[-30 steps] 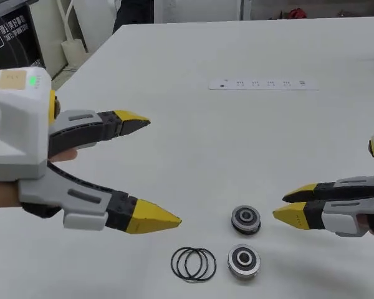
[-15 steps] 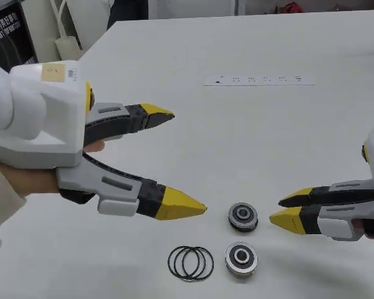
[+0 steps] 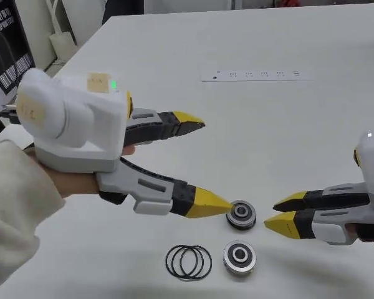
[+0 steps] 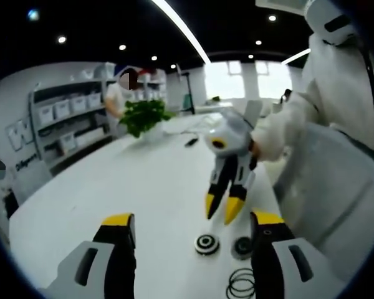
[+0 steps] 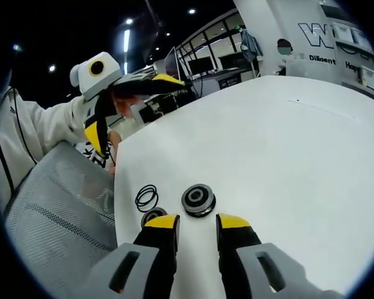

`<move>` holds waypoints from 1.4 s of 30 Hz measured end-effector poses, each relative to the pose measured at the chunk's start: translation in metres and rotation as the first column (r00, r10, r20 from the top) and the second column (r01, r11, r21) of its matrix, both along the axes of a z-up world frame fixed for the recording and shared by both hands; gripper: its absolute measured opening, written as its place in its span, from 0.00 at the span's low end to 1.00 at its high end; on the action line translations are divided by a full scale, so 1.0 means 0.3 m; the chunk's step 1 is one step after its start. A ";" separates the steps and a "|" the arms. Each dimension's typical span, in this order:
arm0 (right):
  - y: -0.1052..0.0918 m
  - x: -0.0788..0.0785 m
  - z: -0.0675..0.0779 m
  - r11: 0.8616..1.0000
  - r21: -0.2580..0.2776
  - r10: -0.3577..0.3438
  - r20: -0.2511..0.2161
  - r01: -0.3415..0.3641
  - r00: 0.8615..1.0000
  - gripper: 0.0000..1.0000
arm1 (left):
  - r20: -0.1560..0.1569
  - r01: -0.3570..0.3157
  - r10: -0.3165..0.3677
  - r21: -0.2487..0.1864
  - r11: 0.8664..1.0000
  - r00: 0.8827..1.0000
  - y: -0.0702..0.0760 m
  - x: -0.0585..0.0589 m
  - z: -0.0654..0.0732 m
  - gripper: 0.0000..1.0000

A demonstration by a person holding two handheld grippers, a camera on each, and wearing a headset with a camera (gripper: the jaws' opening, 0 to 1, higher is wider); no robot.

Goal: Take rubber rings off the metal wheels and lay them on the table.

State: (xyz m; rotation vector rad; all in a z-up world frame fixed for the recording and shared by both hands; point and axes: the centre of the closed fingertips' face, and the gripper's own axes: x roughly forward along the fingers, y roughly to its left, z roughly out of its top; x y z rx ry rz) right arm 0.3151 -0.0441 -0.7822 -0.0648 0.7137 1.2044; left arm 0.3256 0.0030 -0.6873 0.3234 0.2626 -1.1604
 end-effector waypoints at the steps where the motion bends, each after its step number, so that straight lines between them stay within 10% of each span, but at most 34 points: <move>1: 0.003 0.001 -0.001 1.000 -0.001 0.002 0.003 -0.002 1.000 0.21 | 0.002 0.004 -0.004 -0.004 1.000 1.000 -0.010 0.003 -0.001 0.75; 21: 0.055 0.018 -0.050 0.998 -0.034 0.059 0.038 -0.058 0.998 0.19 | -0.016 0.045 -0.045 0.031 0.998 0.999 -0.118 0.037 -0.158 0.45; 42: 0.062 0.031 -0.095 0.992 -0.088 0.101 0.081 -0.094 0.992 0.20 | -0.092 0.038 -0.027 0.123 0.992 0.995 -0.106 0.028 -0.325 0.22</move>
